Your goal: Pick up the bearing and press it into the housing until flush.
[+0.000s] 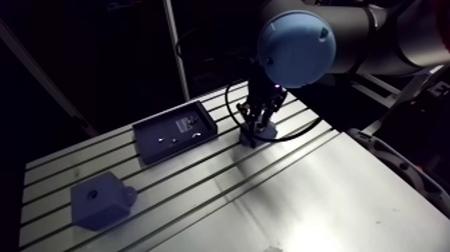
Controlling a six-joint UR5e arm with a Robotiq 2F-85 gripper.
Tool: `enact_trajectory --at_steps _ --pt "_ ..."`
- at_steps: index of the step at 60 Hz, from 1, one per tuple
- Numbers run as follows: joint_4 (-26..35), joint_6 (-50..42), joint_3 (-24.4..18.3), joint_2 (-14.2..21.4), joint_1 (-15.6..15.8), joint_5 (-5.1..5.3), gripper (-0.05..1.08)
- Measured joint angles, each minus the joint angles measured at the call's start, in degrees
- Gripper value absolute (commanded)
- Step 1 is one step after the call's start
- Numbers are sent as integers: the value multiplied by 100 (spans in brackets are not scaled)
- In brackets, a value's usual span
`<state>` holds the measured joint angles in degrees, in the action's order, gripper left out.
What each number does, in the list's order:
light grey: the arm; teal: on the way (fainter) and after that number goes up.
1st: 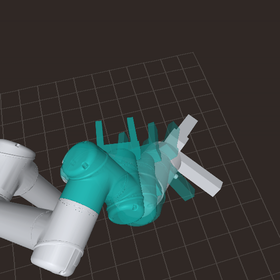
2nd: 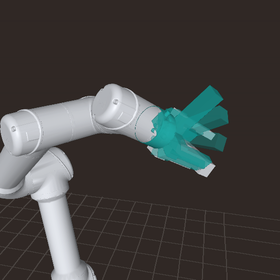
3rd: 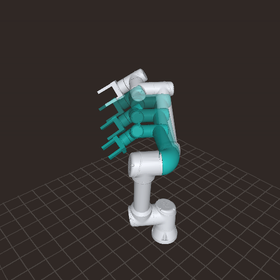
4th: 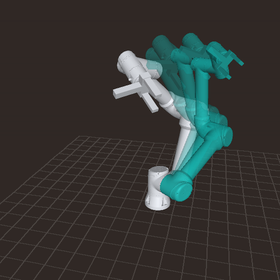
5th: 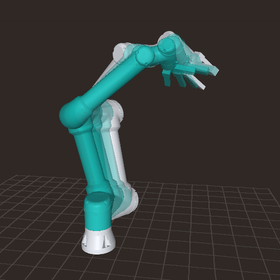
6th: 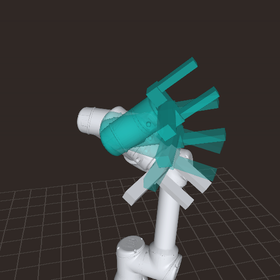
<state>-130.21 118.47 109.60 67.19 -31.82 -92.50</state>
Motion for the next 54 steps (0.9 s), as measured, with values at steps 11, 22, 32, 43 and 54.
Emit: enact_trajectory --at_steps 11,22,32,43,54 --pt "-1 -3 6 1 -7 4 76" --pt "-1 -2 8 0 -28 7 76" --pt "0 3 4 -1 -41 8 76" --pt "-1 11 2 -5 -58 8 76" --pt "-1 14 -9 -14 -62 8 76"
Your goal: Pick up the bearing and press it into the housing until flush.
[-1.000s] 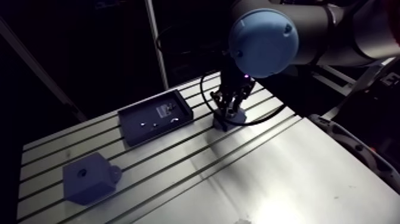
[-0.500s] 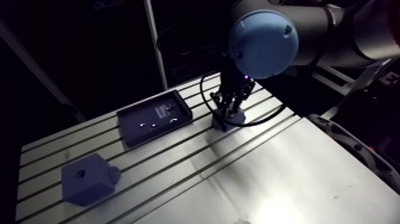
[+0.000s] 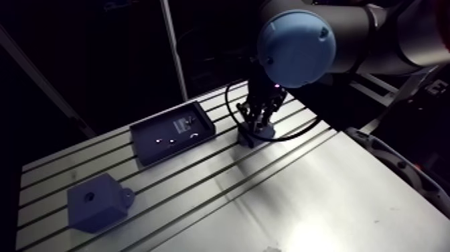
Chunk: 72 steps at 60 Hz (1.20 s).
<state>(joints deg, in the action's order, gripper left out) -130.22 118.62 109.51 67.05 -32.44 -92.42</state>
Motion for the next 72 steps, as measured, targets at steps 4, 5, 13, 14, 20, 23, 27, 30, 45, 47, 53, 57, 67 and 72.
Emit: enact_trajectory --at_steps 4,5,13,14,20,23,27,30,45,47,53,57,67,72 --pt "0 2 -1 -1 0 1 76" --pt "0 3 -2 -1 0 2 76" --pt "-1 6 2 0 0 6 76" --pt "-1 7 3 0 0 6 76" --pt "1 7 8 4 0 10 76" --pt "2 8 11 6 0 12 76" --pt "4 8 14 8 0 14 76" --pt "5 7 16 9 0 14 76" --pt "5 1 22 17 1 17 76" --pt "4 1 22 18 1 17 76" --pt "4 0 22 23 5 18 76" --pt "5 -2 20 25 6 17 76" --pt "7 -5 16 29 12 18 76" --pt "8 -6 15 30 14 18 76"
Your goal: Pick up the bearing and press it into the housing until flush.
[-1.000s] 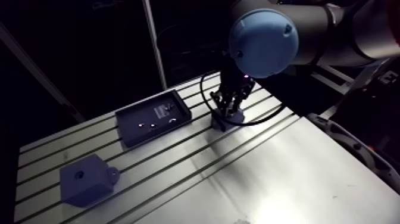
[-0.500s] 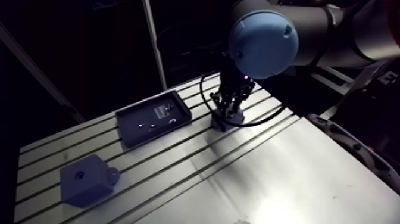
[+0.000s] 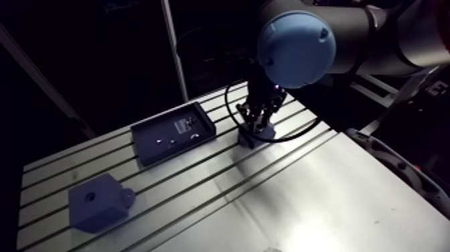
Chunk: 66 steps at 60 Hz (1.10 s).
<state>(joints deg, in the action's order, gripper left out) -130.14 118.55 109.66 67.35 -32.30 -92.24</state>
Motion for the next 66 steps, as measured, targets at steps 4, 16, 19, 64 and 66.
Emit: enact_trajectory --at_steps 4,16,19,64,66 --pt "0 -1 0 0 1 0 76" --pt "0 -2 -6 -1 7 0 76" --pt "0 -2 -10 -2 7 0 76" --pt "0 4 -21 -24 13 0 76" --pt "0 5 -18 -23 12 0 76"
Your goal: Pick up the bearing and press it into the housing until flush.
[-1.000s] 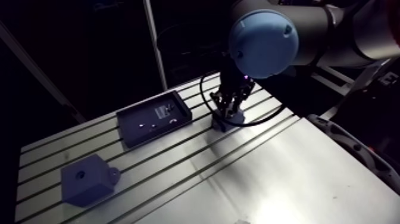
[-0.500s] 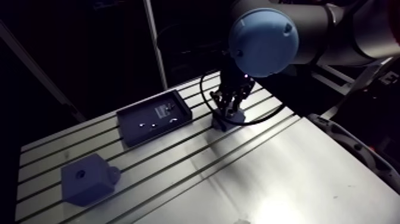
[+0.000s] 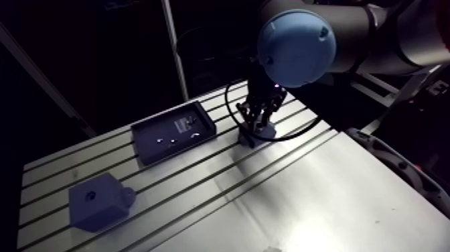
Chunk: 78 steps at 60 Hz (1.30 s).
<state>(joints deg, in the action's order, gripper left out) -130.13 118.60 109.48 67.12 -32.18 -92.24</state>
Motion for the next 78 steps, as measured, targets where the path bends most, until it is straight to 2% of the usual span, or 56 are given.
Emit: enact_trajectory --at_steps 68,70,71,72,73,74,75,76,78 --pt "-9 0 -14 -39 9 8 75" --pt "-9 0 -12 -37 9 9 71" --pt "-9 0 -11 -37 9 9 57" --pt "-9 0 -9 -34 10 10 57" --pt "-9 0 -8 -33 11 10 34" --pt "-9 -1 -6 -32 11 10 34" --pt "-9 -1 -5 -30 11 10 9" --pt "-9 -1 -3 -29 11 11 2" --pt "-9 -2 -1 -24 11 11 0"
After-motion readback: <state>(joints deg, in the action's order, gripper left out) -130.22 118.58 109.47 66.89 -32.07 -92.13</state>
